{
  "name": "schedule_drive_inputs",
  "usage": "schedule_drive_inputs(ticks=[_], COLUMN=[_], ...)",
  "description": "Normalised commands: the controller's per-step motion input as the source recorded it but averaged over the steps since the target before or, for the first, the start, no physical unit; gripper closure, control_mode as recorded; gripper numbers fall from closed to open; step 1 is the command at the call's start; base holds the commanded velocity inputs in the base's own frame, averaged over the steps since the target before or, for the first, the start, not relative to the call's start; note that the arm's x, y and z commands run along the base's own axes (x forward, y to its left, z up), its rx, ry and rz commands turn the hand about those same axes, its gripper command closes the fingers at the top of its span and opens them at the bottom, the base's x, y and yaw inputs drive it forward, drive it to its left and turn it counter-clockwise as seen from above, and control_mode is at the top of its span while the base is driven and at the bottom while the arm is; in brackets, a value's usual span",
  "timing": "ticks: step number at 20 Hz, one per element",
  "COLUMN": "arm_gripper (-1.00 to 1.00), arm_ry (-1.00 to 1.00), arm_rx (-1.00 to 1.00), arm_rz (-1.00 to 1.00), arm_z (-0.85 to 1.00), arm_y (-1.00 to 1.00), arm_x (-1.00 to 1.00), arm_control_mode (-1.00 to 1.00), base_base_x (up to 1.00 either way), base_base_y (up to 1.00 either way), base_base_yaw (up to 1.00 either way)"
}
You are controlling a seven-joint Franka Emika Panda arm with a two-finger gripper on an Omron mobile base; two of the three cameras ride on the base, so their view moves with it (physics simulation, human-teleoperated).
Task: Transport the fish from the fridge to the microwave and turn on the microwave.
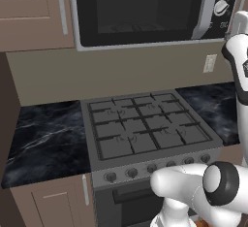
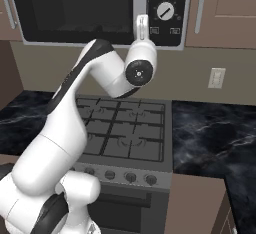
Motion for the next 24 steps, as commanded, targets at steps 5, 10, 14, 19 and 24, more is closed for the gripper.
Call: schedule_drive_inputs(ticks=[5,10,14,19,24], arm_gripper=[1.0,1.0,1.0,1.0,1.0], arm_ry=[0.0,0.01,0.0,0.01,0.0], arm_rx=[0.06,0.06,0.08,0.1,0.04], arm_rz=[-0.01,-0.02,-0.02,0.0,0.0], arm_z=[0.0,0.0,0.0,0.0,0.0], arm_y=[-0.03,-0.04,-0.09,-0.09,-0.01], arm_x=[0.21,0.27,0.22,0.19,0.14], arm_control_mode=[-1.0,-1.0,-1.0,-1.0,-1.0], base_base_x=[0.0,0.0,0.0,0.0,0.0], base_base_y=[0.0,0.0,0.0,0.0,0.0], base_base_yaw=[0.0,0.0,0.0,0.0,0.0])
